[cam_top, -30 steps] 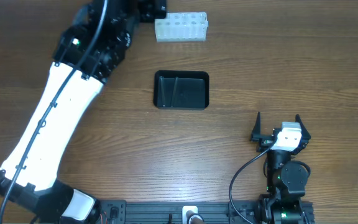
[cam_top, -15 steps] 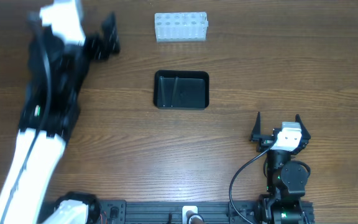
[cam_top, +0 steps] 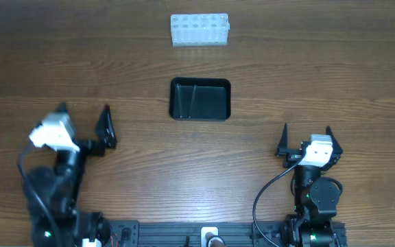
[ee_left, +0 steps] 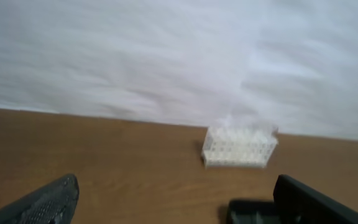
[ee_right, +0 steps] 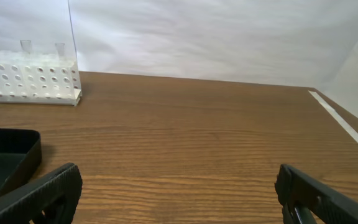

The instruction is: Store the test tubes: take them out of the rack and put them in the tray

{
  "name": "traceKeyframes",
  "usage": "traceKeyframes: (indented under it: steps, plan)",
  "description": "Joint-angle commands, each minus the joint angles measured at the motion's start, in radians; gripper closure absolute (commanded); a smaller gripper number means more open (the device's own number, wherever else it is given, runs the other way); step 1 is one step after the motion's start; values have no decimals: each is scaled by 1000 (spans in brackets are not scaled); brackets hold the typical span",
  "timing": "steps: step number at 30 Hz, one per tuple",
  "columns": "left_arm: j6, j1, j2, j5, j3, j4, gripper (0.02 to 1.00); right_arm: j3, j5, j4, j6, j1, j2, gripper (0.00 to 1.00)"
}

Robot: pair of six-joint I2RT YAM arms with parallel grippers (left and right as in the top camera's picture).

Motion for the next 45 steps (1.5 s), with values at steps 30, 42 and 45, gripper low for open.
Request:
traceKeyframes:
  steps: [30,42,45]
  plan:
    - [181,-36,-295,80,-345,18,18,-6,10,-1,3,-8,-9,7]
    - [181,-36,-295,81,-344,21,18,-6,10,-1,3,-8,-9,9]
    - [181,-36,-294,80,-345,21,18,-6,10,-1,3,-8,-9,9]
